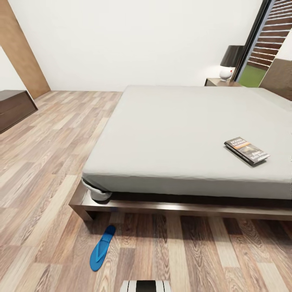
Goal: In the bedroom, move the book from the bed onto either nightstand, and place the two sandals side by side next to the bed.
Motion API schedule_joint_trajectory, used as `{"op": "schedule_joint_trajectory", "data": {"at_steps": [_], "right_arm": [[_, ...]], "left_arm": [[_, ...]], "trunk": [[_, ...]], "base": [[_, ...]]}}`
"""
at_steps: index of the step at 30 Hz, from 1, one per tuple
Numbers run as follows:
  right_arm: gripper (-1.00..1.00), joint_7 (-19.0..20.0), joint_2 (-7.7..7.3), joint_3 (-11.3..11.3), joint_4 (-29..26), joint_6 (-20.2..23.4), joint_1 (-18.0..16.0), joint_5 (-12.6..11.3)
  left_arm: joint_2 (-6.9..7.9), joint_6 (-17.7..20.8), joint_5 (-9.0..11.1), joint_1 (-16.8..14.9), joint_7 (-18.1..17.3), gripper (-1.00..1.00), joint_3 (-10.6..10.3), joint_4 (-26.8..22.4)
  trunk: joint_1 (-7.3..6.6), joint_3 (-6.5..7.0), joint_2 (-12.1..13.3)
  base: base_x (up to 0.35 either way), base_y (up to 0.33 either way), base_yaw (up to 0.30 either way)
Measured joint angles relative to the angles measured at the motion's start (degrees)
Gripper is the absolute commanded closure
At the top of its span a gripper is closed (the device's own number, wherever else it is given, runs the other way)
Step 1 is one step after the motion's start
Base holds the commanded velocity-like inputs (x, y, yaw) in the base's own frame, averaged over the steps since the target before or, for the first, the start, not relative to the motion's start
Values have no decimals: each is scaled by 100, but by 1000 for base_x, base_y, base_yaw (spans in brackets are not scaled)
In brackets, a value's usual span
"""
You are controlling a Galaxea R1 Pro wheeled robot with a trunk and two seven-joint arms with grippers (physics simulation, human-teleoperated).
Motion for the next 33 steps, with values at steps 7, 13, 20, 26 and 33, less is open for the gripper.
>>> {"op": "schedule_joint_trajectory", "data": {"at_steps": [7, 13, 20, 26, 33], "right_arm": [[100, 548, 16, 15, 0, -54, -1, 19], [100, 710, 131, 34, -78, -56, -6, 21], [100, 1200, 148, 49, -467, 22, -22, 60], [100, 1292, 134, 52, -511, 159, -25, 78], [100, 1469, 103, 53, -538, 367, -26, 66]], "left_arm": [[-10, 2, 3, 0, -1, -100, 0, 115], [-20, 2, 2, 0, -2, -100, 0, 187], [-26, -3, 0, 0, -8, -100, 2, 197], [-28, 7, 0, 1, -10, -100, 4, 198], [-35, 11, 0, 0, -5, -100, 8, 198]], "trunk": [[-18, 155, 9], [-33, 288, 17], [-52, 444, 27], [-67, 576, 35], [-85, 732, 44]], "base": [[0, 0, 0], [0, 0, 0], [0, 0, 0], [0, 0, 0], [0, 0, 0]]}}
